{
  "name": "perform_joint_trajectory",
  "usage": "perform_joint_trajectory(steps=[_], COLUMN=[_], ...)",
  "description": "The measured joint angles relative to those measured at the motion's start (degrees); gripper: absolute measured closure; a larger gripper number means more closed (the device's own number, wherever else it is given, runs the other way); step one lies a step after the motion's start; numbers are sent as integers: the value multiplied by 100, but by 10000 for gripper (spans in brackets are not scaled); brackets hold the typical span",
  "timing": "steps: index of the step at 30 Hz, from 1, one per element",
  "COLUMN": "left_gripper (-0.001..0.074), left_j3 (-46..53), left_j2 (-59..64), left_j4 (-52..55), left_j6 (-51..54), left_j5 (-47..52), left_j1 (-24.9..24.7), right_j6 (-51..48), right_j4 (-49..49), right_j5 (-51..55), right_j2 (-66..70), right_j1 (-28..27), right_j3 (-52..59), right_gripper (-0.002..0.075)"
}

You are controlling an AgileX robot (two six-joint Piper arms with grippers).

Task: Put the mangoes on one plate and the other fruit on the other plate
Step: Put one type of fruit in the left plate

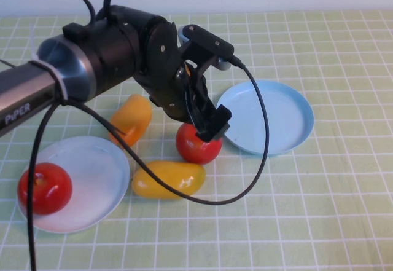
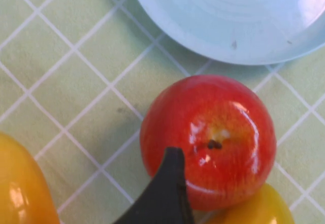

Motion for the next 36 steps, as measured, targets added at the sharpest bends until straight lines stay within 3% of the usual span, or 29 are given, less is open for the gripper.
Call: perform_joint_trajectory(steps=[11,36], left_gripper=[66,66], left_j3=[-733,-1001], left_j2=[601,1237], left_j4=[224,195], left_j6=[-458,-560], left_j5=[521,597], left_j1=[11,176], right_j6=[0,0], right_j4=[0,0], right_j5=[0,0], right_j2=[0,0], right_j1=[0,0], right_j3=[0,0], right_gripper=[742,743])
